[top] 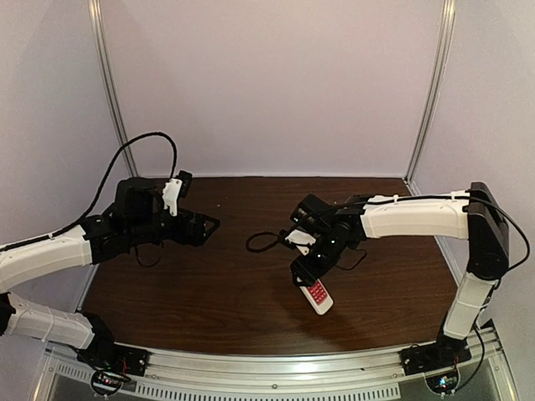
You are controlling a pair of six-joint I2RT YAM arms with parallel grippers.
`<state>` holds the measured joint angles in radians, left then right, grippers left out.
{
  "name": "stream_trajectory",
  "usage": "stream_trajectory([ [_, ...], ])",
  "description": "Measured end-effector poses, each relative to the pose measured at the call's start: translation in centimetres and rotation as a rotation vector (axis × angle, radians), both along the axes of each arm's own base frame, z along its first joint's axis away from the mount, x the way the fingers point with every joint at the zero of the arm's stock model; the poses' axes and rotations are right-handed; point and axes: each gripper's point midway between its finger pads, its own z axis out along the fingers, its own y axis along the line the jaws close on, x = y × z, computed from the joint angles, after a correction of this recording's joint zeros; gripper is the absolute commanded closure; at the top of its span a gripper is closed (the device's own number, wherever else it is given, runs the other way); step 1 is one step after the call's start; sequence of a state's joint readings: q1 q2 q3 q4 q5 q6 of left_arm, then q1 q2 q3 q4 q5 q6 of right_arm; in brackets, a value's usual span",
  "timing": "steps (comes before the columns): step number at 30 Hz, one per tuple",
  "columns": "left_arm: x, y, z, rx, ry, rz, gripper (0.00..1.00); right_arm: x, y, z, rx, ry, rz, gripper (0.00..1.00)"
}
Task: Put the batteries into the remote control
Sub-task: Place the remote control at the center of the board.
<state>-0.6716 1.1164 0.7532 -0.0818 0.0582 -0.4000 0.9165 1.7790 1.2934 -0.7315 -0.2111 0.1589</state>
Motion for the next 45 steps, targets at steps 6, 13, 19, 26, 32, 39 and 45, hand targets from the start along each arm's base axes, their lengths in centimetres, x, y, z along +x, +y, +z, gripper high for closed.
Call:
stream_trajectory([
  [6,-0.1,0.1,-0.8,0.001,0.012,0.002,0.03,0.3,0.6,-1.2,-0.028,0.004,0.003,0.78],
  [13,-0.3,0.2,-1.8,-0.007,0.024,0.004,0.03,0.8,1.2,-2.9,-0.064,0.010,0.003,0.75],
  [19,-0.2,0.0,-1.4,-0.023,0.005,0.004,0.02,0.7,1.4,-4.0,-0.090,0.021,0.007,0.72],
  [26,-0.2,0.1,-1.7,-0.021,0.006,0.004,0.03,0.5,1.5,-5.3,-0.124,0.037,0.014,0.63],
  [32,-0.1,0.2,-1.8,-0.018,0.003,0.013,0.03,0.3,1.3,-5.9,-0.142,0.050,0.015,0.49],
  [39,-0.1,0.4,-2.3,0.001,0.018,0.019,0.02,0.2,1.5,-5.8,-0.134,0.058,0.016,0.30],
  [45,0.0,0.5,-2.0,0.019,0.034,0.027,0.03,0.2,2.1,-5.6,-0.108,0.063,0.017,0.20],
])
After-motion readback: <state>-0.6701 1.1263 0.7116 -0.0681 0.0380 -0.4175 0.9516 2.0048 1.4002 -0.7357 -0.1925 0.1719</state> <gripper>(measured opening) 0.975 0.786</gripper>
